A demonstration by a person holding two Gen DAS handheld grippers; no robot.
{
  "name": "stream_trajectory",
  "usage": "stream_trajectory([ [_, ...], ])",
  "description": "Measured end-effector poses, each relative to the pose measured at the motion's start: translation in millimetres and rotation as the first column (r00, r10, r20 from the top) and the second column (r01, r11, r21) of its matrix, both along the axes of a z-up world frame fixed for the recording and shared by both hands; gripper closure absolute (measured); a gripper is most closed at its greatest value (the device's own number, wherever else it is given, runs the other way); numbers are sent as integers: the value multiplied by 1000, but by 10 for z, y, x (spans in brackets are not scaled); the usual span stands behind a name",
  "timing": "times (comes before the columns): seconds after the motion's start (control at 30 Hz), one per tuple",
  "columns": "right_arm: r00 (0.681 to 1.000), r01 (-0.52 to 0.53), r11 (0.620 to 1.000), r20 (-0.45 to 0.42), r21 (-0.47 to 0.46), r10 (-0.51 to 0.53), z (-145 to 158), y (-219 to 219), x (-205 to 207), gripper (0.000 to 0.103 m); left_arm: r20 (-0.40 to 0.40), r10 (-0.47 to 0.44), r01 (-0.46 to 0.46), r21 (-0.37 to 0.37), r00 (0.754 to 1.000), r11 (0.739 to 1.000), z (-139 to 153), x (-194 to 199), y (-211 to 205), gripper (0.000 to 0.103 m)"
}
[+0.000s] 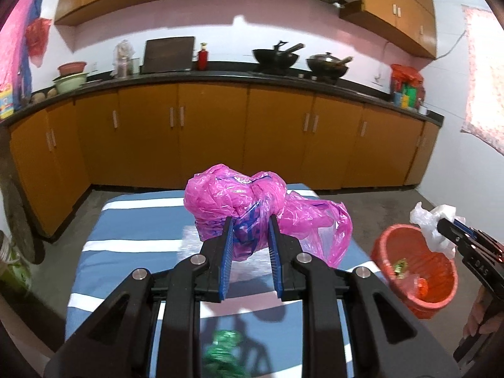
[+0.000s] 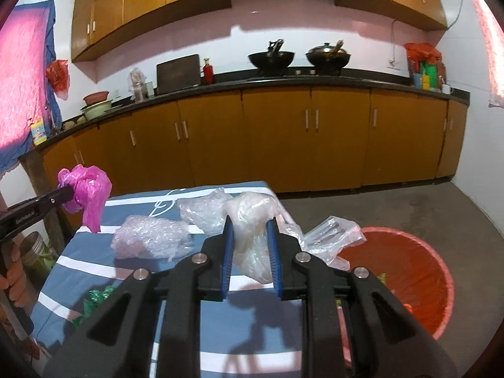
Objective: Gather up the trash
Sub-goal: 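Carry the clear and pink bags over the orange wastebasket with both tools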
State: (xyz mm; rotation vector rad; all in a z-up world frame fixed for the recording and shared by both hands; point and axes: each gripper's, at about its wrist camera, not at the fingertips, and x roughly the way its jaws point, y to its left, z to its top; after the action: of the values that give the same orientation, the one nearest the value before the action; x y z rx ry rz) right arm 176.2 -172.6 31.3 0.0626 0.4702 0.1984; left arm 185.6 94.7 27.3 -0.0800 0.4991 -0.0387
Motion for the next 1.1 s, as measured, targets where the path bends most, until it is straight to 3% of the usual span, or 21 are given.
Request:
stream_trajectory([
  [0.53,986,168,986,21,1,-168,32,-942,-298,82,-5,-184,183,-22,983,983,52,55,-1001,81],
  [0.9,958,286,958,-28,23,-285,-167,-1587,-279,82,-44,-361,361,-13,932,933,-119,95,-1898,81],
  [1.1,946,321,946,-54,43,-318,-285,-1790,-195,82,-73,-408,410,9,910,912,-217,207,-2218,81],
])
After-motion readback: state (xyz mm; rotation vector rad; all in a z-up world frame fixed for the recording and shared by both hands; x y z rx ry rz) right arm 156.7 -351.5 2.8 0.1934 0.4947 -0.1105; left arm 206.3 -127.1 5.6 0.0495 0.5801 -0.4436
